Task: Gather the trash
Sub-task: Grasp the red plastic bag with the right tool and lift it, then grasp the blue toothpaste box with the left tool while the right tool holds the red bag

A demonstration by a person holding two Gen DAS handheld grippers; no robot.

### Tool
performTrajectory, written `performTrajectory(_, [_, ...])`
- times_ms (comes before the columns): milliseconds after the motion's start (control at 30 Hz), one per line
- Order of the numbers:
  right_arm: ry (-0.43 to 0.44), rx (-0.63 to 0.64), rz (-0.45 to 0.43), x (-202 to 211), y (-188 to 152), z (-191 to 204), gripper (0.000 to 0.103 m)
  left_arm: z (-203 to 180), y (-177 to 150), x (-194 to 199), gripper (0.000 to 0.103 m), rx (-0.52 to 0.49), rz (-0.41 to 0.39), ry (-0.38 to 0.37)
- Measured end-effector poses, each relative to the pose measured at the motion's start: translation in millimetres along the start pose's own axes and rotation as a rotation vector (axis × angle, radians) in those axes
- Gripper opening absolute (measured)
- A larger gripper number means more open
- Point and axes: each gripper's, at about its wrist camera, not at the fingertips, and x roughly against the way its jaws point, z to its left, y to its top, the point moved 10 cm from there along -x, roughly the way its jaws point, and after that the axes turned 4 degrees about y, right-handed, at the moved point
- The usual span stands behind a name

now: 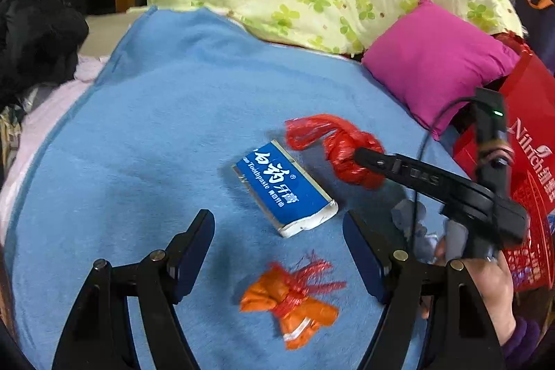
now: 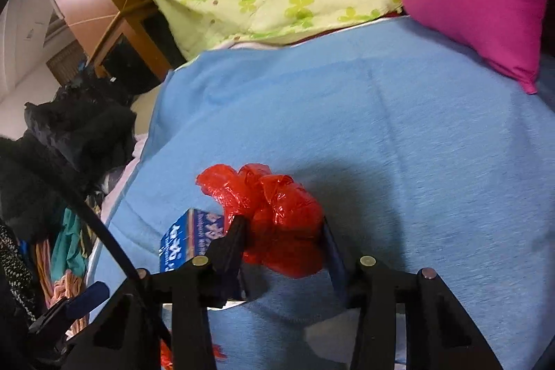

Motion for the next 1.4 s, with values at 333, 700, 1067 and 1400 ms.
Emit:
performTrajectory(333, [-0.015,-0.092,-0.144,47,26,-33,0.047,-21,7,-50,0.077,0.095,0.122,0.034])
performTrajectory(700, [-0.015,-0.08,-0.194,77,29,-45,0.047,-17,5,-68,0.077,0.184,0.173,0.099])
performTrajectory(1067, [0.006,-0.063,-0.198,78,29,-38,0.047,-14,0,-68,0.077,0.24,0.182,0.099])
performTrajectory(1400, [0.001,-0.044,-0.232,92,32,-38,0.047,-26,5,-95,0.063,0.229,0.185,0.111])
